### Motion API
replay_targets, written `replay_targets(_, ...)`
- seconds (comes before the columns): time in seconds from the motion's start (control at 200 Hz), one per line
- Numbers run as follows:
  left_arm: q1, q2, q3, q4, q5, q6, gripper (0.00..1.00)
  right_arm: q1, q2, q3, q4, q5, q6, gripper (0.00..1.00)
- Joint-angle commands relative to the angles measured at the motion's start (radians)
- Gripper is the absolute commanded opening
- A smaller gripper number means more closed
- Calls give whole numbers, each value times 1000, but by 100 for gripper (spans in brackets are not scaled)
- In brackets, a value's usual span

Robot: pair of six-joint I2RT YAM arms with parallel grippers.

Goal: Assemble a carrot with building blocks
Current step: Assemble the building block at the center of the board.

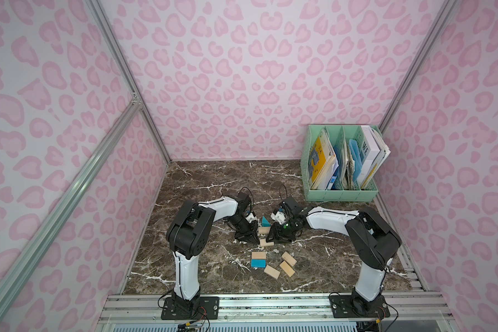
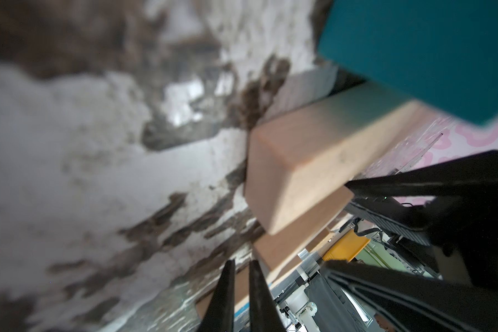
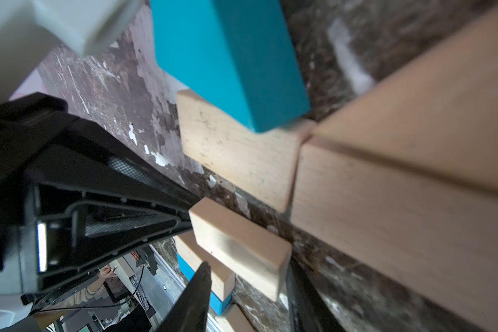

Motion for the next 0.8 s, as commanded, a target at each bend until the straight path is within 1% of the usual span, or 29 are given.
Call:
replay_targets(0.0,5,1,10,5,6,8,14,3,0,11,34,-22,-12,45)
replay_targets(0.796,30,35,56,-9,6,17,17,-1,9,35,16,3,-18,46)
